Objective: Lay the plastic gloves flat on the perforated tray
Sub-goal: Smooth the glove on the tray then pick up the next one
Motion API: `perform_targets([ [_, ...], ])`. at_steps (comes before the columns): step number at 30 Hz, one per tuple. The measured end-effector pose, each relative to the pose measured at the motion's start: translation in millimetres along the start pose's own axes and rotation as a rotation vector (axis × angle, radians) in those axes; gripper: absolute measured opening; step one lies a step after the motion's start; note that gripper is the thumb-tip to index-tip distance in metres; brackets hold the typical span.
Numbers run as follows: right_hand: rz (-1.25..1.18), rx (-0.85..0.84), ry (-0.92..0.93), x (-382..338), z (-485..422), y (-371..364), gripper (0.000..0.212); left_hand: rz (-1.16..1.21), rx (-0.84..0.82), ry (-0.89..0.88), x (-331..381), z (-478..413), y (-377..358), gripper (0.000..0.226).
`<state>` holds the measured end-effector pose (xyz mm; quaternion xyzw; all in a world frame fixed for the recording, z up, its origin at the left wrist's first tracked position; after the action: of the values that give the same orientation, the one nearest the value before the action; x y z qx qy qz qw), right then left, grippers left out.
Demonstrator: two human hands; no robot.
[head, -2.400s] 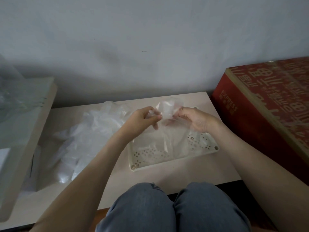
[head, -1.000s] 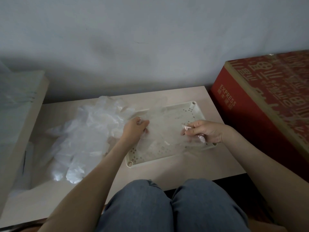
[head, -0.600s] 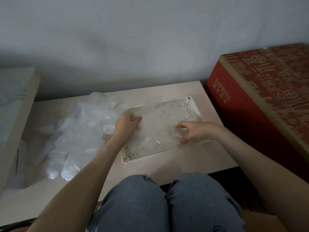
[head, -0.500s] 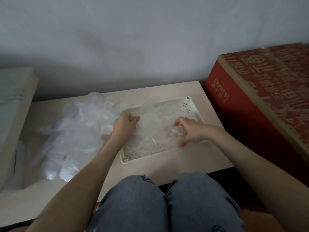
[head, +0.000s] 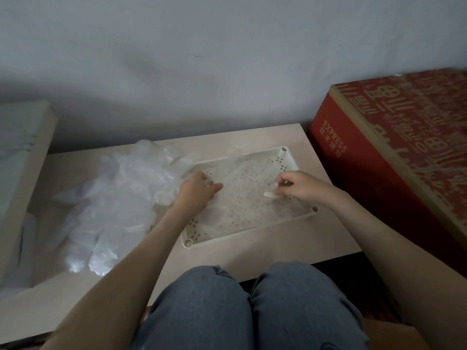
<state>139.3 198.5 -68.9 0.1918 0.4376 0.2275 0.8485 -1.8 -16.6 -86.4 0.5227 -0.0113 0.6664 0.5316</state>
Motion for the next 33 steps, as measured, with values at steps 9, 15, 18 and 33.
perform_targets([
  [9, -0.445, -0.132, -0.094, 4.4, 18.5, 9.8, 0.010, 0.011, -0.019, 0.025, 3.3, 1.5, -5.0, 0.045],
  [15, -0.212, -0.089, -0.254, 16.4, 12.6, 6.2, 0.013, -0.624, 0.170, -0.044, 20.3, 12.4, -11.8, 0.060],
  [18, -0.238, -0.093, -0.198, 12.1, 8.5, 2.3, 0.006, -0.863, 0.248, -0.262, 37.6, 17.5, -18.9, 0.066],
  [33, 0.024, -0.324, -0.107, -9.2, -1.0, -24.5, 0.016, -0.950, -0.291, -0.209, -1.1, -1.4, -72.5, 0.071],
])
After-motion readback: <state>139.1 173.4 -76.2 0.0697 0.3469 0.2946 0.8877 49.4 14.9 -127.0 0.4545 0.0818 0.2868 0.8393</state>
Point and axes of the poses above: each hand's wrist, its own z-axis away from the middle knuckle, its own y-axis out of the back of the hand, x = y × z, the point moved 5 cm from there along -z, towards the middle knuckle, and after that the axes turned 12 degrees about -x, right-handed, at the moved point
